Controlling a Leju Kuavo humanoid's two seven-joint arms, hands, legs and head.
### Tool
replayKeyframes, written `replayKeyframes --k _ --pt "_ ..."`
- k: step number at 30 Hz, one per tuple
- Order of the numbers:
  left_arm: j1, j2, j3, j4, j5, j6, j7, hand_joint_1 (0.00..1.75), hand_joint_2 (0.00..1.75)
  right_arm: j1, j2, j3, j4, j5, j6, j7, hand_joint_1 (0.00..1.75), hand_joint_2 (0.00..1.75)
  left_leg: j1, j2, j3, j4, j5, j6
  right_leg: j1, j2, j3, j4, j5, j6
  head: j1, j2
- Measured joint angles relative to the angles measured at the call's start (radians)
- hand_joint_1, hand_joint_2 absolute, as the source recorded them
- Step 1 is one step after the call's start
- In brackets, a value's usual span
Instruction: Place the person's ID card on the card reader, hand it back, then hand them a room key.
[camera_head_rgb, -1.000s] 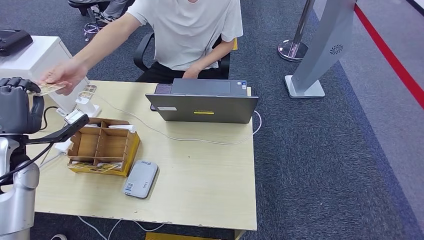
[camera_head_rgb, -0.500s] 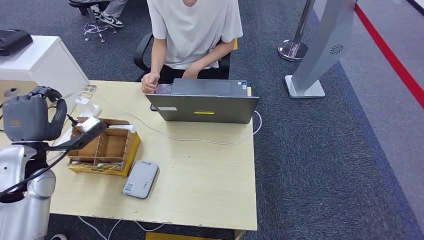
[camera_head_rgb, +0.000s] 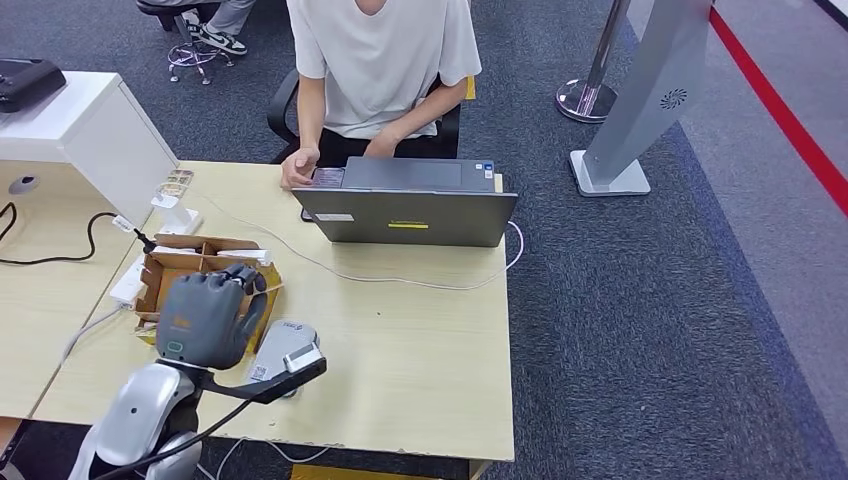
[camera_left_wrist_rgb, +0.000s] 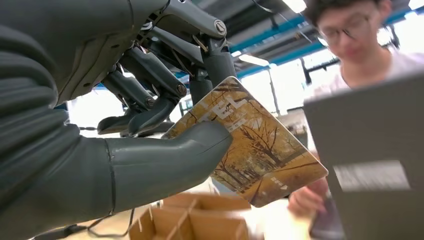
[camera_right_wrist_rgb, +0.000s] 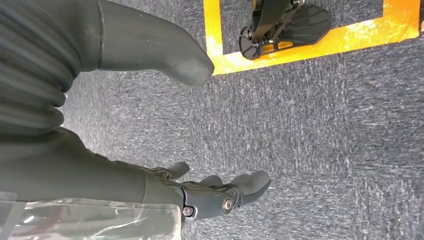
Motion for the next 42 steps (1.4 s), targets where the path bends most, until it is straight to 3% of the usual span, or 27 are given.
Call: replayKeyframes --k 6,19,26,42 --pt "0.038 0.035 -0.063 -0.003 -0.021 -0.105 0.054 1.75 1.75 0.0 0.0 -0.015 0.0 -0.001 -0.004 0.002 0.0 1.75 0.0 0.0 0.0 0.0 0.0 0.0 0.0 0.0 0.0 0.0 0.0 0.0 0.0 0.0" --pt "0.071 0.074 -0.111 0.011 -0.08 -0.155 0.116 1.75 1.75 -0.002 0.003 -0.031 0.0 -0.001 -0.004 0.016 0.0 1.75 0.0 0.0 0.0 0.0 0.0 0.0 0.0 -0.001 0.0 0.0 0.0 0.0 0.0 0.0" --pt "0.067 0.079 -0.112 0.035 -0.134 -0.229 0.206 1.75 1.75 -0.002 0.003 -0.032 0.0 0.009 -0.007 0.028 0.0 1.75 0.0 0.0 0.0 0.0 0.0 0.0 0.0 -0.001 0.0 0.0 0.0 0.0 0.0 0.0" --pt "0.063 0.085 -0.112 0.112 -0.124 -0.273 0.217 1.75 1.75 -0.002 0.005 -0.032 0.0 0.025 -0.006 0.04 0.0 1.75 0.0 0.0 0.0 0.0 0.0 0.0 0.0 -0.001 0.0 0.0 0.0 0.0 0.0 0.0"
